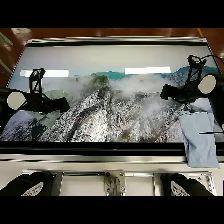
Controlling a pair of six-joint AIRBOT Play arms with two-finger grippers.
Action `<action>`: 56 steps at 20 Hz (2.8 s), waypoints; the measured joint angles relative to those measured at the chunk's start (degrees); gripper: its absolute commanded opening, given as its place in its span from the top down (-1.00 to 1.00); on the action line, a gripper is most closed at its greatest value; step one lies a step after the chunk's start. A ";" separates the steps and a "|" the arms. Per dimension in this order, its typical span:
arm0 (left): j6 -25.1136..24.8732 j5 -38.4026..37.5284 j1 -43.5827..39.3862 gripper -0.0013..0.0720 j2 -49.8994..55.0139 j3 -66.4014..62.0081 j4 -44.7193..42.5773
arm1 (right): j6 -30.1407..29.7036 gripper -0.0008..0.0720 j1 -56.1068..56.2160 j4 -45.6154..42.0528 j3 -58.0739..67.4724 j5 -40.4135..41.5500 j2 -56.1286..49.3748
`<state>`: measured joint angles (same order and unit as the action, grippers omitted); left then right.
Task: Fold the shirts.
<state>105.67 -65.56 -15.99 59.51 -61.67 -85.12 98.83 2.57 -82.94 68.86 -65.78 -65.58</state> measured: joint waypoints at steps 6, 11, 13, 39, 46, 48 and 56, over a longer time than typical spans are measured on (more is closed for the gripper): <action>-0.87 3.15 13.14 -0.99 9.22 -5.92 -4.76 | -0.46 -0.85 0.00 -0.07 0.00 0.22 -0.04; -2.58 -2.19 23.32 -0.99 25.09 -14.84 -4.85 | -0.50 -0.85 0.00 0.13 0.00 0.22 -0.04; -2.82 -2.36 24.59 -0.99 30.14 -17.16 -4.07 | -0.50 -0.85 0.00 0.26 0.00 0.20 -0.04; -7.13 -0.37 -14.62 0.87 -1.64 -27.30 6.95 | -4.55 -0.85 0.00 -0.92 0.02 -10.64 15.87; 3.13 12.09 -24.96 -0.92 5.11 0.39 9.14 | -4.07 -0.85 0.00 5.70 -8.02 -15.32 19.67; 5.38 12.96 -24.24 -0.99 7.52 3.63 11.91 | -4.07 -0.85 0.00 8.92 -13.05 -11.98 19.76; -6.58 -3.10 -0.83 -0.99 6.34 5.55 14.95 | -8.39 -0.85 -2.82 17.77 -19.85 -2.62 10.21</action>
<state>99.09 -68.66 -16.82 65.84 -56.12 -70.17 90.43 -0.25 -65.17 49.01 -68.40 -55.37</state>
